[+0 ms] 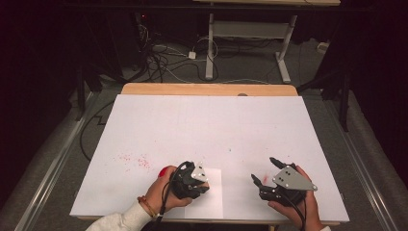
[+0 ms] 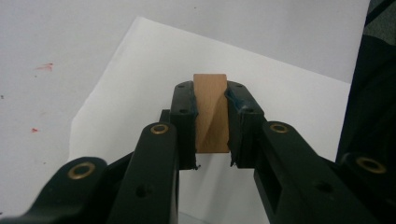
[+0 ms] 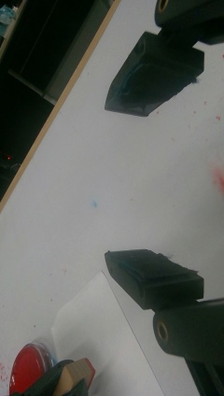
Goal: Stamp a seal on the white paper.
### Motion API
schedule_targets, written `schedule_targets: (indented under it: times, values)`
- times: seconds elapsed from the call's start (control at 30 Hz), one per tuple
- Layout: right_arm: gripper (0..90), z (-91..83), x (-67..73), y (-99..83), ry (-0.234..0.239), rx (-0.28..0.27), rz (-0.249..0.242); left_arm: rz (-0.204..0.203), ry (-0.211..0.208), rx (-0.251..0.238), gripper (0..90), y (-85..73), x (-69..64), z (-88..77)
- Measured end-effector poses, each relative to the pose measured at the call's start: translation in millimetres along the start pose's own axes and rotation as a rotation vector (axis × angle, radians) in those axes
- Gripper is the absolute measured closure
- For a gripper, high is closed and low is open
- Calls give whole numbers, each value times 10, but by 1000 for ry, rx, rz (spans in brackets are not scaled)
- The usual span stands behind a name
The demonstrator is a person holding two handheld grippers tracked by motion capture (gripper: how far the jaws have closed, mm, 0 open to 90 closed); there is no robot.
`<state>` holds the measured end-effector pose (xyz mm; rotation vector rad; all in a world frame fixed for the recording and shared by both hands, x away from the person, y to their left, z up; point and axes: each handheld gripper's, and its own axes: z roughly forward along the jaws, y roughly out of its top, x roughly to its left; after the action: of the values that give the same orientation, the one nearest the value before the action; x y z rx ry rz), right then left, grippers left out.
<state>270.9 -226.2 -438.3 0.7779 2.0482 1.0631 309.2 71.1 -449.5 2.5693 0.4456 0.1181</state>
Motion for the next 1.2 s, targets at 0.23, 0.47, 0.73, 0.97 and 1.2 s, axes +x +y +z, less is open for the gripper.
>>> schedule_targets:
  times: [0.23,0.47,0.73,0.97,1.2]
  values:
    - [234,4,5,0,1,3,-2,4,-17,42,735,0,7,67]
    - [234,6,6,-1,2,5,-3,-1,-30,61,735,6,39,97]
    - [234,4,11,0,3,6,-4,-13,-35,54,736,-11,46,108]
    - [234,6,15,3,4,6,-4,-18,-41,51,736,-19,53,113]
    - [234,12,16,2,5,7,-6,-17,-36,49,736,-22,47,116]
